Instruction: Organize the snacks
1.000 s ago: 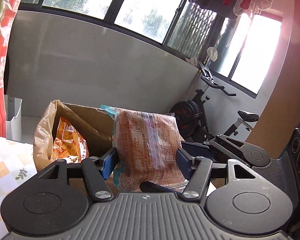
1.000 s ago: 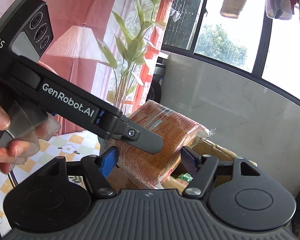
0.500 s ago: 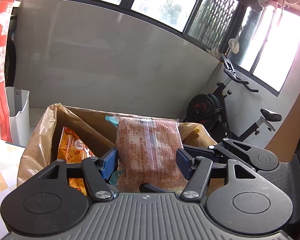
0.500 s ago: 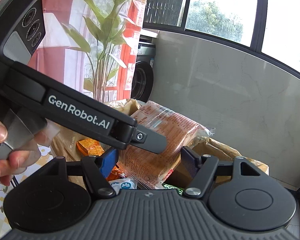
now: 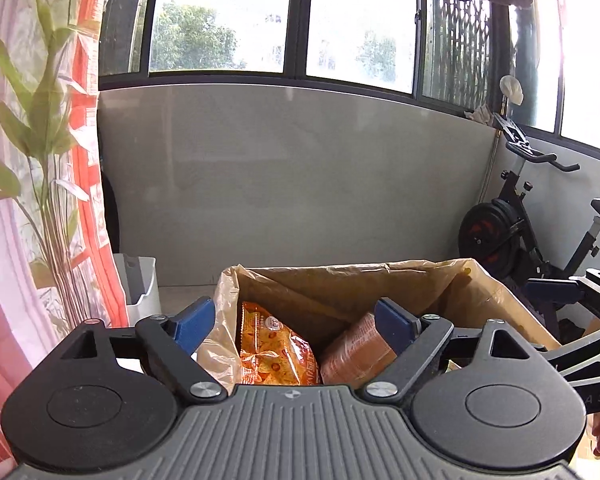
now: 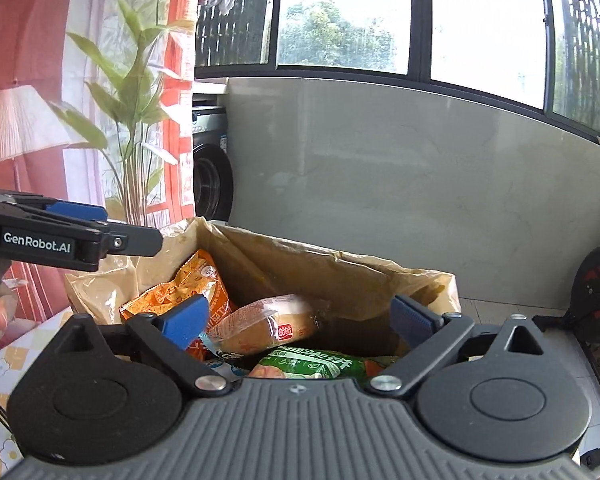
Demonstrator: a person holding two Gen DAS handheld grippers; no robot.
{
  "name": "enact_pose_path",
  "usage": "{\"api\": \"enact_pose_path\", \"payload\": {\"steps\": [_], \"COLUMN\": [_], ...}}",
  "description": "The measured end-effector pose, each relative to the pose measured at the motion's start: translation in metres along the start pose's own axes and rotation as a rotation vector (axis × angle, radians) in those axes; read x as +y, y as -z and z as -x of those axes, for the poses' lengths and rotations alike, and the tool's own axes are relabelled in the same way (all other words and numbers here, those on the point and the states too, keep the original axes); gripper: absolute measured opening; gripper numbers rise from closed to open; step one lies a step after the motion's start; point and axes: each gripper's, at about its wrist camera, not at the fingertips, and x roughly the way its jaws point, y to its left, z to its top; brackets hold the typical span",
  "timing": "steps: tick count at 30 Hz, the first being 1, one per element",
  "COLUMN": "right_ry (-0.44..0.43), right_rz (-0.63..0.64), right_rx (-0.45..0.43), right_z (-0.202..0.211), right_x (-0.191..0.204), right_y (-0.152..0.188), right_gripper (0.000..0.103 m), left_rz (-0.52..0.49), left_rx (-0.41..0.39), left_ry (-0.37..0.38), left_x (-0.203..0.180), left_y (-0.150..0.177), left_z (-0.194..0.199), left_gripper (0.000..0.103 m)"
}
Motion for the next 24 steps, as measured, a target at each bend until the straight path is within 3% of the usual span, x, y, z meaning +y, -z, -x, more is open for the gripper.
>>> {"api": "enact_pose_path", "payload": {"steps": [7, 16, 19, 24], "right_ry": [0.044, 0.072, 0.072, 0.072], "right_rz": [-0.088, -0.181, -0.191, -0.209], "right_rx": [-0.032, -0.091, -0.101, -0.111], "right_z": [0.047, 0.107, 0.123, 0.142], "right_x": [0.004, 0.015, 0.021, 0.027], "right_y": [-0.003, -0.007, -0.008, -0.007], "right_gripper": [0.100, 0.100, 0.101, 0.101], "left_rz": [0.021, 0.108, 0.153, 0.129], "left_rx": [-0.076, -0.057, -0.066, -0.103], "left_ry": [-0.154, -0.191, -0.155, -0.164], "left_x": [0.012, 0.023, 0.029, 0.028], "left_y": [-0.001, 0.001, 0.002, 0.003], "left_z": [0.051, 0.102, 0.117, 0.139], "left_gripper": [0.094, 0.096, 0.096, 0.097]}}
